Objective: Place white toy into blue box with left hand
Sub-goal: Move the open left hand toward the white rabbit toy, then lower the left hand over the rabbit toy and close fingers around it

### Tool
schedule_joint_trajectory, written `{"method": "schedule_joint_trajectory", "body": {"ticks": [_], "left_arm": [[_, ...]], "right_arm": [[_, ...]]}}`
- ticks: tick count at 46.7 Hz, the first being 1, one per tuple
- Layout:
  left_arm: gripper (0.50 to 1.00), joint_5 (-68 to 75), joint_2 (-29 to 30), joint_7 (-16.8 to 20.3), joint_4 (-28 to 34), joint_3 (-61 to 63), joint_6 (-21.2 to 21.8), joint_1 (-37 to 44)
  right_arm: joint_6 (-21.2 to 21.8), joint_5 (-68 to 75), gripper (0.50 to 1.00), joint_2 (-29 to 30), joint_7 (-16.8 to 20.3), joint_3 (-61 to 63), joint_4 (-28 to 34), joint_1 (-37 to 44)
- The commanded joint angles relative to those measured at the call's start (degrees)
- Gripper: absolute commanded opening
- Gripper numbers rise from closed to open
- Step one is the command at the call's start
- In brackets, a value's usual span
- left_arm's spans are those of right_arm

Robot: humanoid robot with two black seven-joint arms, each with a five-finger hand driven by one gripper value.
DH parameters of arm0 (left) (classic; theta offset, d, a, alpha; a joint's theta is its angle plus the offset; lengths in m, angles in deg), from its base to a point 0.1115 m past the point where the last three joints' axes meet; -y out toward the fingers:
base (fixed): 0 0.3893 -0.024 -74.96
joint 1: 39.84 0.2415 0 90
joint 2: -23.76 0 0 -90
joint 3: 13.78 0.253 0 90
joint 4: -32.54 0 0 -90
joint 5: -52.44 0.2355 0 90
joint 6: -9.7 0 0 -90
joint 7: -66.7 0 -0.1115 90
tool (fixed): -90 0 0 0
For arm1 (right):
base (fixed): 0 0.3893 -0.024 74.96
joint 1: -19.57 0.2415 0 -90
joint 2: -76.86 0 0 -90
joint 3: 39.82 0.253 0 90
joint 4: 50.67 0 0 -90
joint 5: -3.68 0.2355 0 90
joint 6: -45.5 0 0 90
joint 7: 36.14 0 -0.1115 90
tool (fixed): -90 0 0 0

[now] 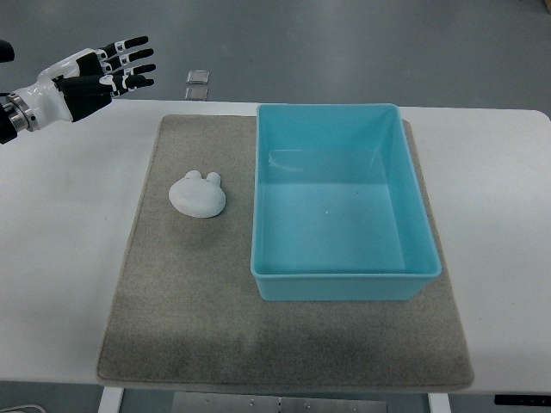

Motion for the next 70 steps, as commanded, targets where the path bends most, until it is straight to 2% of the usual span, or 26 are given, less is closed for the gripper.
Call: {"method": "schedule_joint_trajectory", "body": {"ticks": [1, 7, 13, 22, 29, 38, 49, 57, 66, 70], "left_arm": [[0.996, 5.5, 0.6, 1.7, 0.0, 0.1, 0.0, -0.2], [0.996, 10.9, 2.0, 3.2, -1.1, 0.1, 0.0, -0.2], [0.994, 16.8, 4.8, 3.3, -5.2, 0.1, 0.5, 0.1], [0.99, 26.7, 7.1, 3.9, -12.1, 0.4, 9.1, 0.8], [0.99, 33.7, 7.0, 6.6, -13.9, 0.9, 15.0, 1.9], [0.99, 42.6, 6.7, 8.1, -15.5, 1.0, 18.8, 4.0], [0.986, 50.3, 8.2, 8.1, -24.8, 1.1, 24.3, 7.8], [0.986, 54.2, 8.0, 8.1, -28.0, 1.7, 25.5, 8.7], [0.981, 56.6, 7.0, 8.1, -28.0, 3.0, 25.6, 8.2], [0.979, 59.9, 4.8, 8.0, -27.3, 3.1, 25.9, 8.3]], "right_arm": [[0.0, 0.0, 0.936, 0.0, 0.0, 0.0, 0.0, 0.0], [0.0, 0.0, 0.936, 0.0, 0.0, 0.0, 0.0, 0.0], [0.0, 0.0, 0.936, 0.0, 0.0, 0.0, 0.0, 0.0], [0.0, 0.0, 0.936, 0.0, 0.0, 0.0, 0.0, 0.0], [0.0, 0.0, 0.936, 0.0, 0.0, 0.0, 0.0, 0.0], [0.0, 0.0, 0.936, 0.0, 0.0, 0.0, 0.0, 0.0], [0.0, 0.0, 0.936, 0.0, 0.0, 0.0, 0.0, 0.0], [0.0, 0.0, 0.936, 0.0, 0.0, 0.0, 0.0, 0.0], [0.0, 0.0, 0.936, 0.0, 0.0, 0.0, 0.0, 0.0], [0.0, 0.0, 0.936, 0.0, 0.0, 0.0, 0.0, 0.0]]}}
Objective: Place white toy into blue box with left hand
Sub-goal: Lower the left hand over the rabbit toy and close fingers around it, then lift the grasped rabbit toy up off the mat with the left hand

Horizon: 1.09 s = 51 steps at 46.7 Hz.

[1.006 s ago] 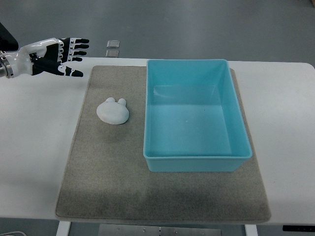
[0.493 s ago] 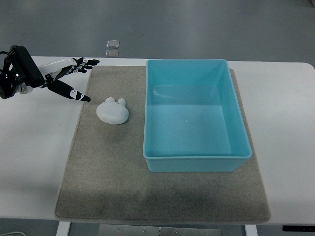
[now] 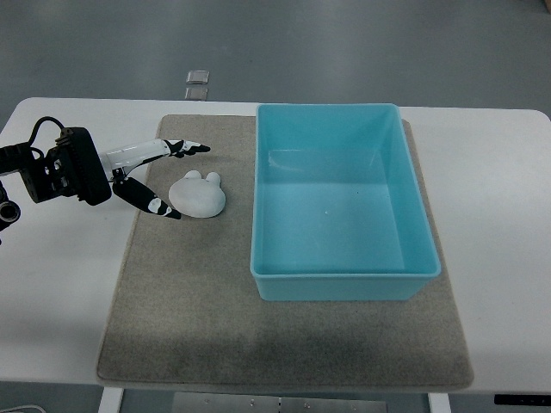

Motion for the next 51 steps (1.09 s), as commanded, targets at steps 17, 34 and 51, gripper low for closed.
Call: {"method": "schedule_joint_trajectory", "body": {"ticks": [17, 34, 51], "left_arm": [[0.971, 4.5, -4.2, -0.5, 4.0, 2.2, 1.9, -1.1], [0.887, 4.5, -7.0, -0.6, 6.2, 5.8, 6.3, -2.5], [0.5, 9.8, -6.8, -0.6, 7.4, 5.7, 6.8, -3.4]], "right_arm": [[0.0, 0.0, 0.936, 0.0, 0.0, 0.0, 0.0, 0.0], [0.0, 0.0, 0.936, 0.0, 0.0, 0.0, 0.1, 0.0], [0.0, 0.0, 0.936, 0.0, 0.0, 0.0, 0.0, 0.0]]}}
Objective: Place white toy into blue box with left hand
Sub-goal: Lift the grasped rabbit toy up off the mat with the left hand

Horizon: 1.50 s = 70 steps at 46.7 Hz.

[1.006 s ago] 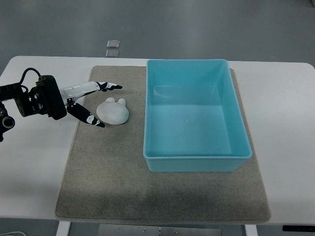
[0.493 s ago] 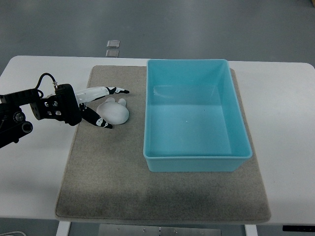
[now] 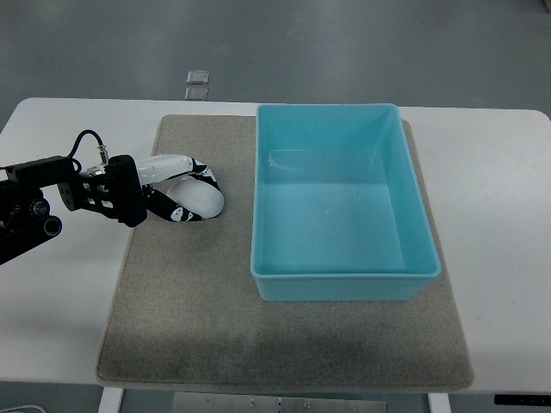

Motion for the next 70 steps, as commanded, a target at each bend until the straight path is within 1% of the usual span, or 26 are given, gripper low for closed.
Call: {"method": "schedule_joint_trajectory", "body": {"ticks": [1, 12, 25, 39, 48, 54, 60, 70], "left_arm": [[0.5, 0.2, 0.0, 0.0, 0.5, -0.1, 0.3, -0.9], [0.5, 0.3, 0.5, 0.1, 0.5, -0.1, 0.3, -2.2], [0.5, 0.0, 3.9, 0.2, 0.3, -0.8, 0.4, -4.2], [0.5, -0.1, 7.0, 1.3, -0.4, -1.0, 5.0, -8.5], [0.5, -0.2, 8.5, 2.8, -1.4, -1.2, 5.2, -12.1], [0.5, -0.5, 9.9, 2.8, -3.5, -1.4, 4.3, -15.4], [0.5, -0.5, 9.7, 2.8, -4.7, -1.0, 3.2, -18.9], [0.5, -0.5, 8.1, 2.8, -7.7, -0.7, -1.3, -22.8]], "right_arm": [[0.0, 0.0, 0.936, 0.0, 0.0, 0.0, 0.0, 0.0], [0.0, 0.0, 0.936, 0.0, 0.0, 0.0, 0.0, 0.0], [0.0, 0.0, 0.936, 0.0, 0.0, 0.0, 0.0, 0.0], [0.0, 0.0, 0.936, 0.0, 0.0, 0.0, 0.0, 0.0], [0.0, 0.0, 0.936, 0.0, 0.0, 0.0, 0.0, 0.0], [0.0, 0.0, 0.936, 0.0, 0.0, 0.0, 0.0, 0.0], [0.0, 0.0, 0.936, 0.0, 0.0, 0.0, 0.1, 0.0], [0.0, 0.0, 0.936, 0.0, 0.0, 0.0, 0.1, 0.0]]}}
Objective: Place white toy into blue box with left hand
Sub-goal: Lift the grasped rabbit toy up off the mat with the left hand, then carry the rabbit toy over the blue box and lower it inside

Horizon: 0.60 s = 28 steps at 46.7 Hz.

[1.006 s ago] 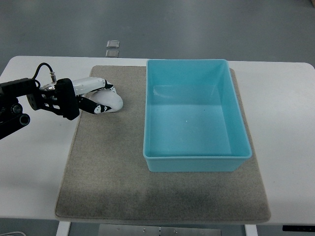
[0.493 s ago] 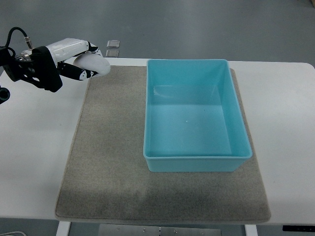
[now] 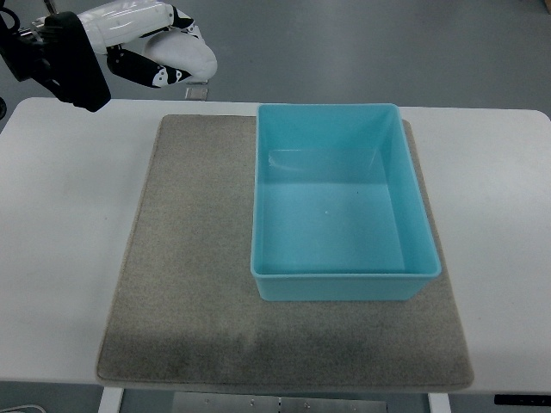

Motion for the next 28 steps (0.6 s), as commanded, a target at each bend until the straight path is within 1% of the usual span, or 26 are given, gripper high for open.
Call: {"method": "schedule_joint_trajectory", "body": {"ticks": [1, 6, 8, 16, 28], "left_arm": [[0.5, 0.1, -1.8, -0.1, -0.8, 0.1, -1.3, -0.9], [0.5, 0.6, -7.7, -0.4, -0.7, 0.4, -1.3, -0.4], [0.5, 0.7, -9.2, -0.5, -0.6, 0.8, -1.3, -0.3], [0.5, 1.0, -14.2, -0.8, 0.1, 4.5, -0.9, -0.6], [0.5, 1.1, -20.0, -0.9, 4.3, 6.9, -0.5, 0.1]], "right_arm": [[0.0, 0.0, 0.936, 0.0, 0.0, 0.0, 0.0, 0.0], [0.0, 0.0, 0.936, 0.0, 0.0, 0.0, 0.1, 0.0], [0.0, 0.0, 0.936, 0.0, 0.0, 0.0, 0.0, 0.0], [0.0, 0.0, 0.936, 0.0, 0.0, 0.0, 0.0, 0.0], [0.0, 0.0, 0.936, 0.0, 0.0, 0.0, 0.0, 0.0]]}}
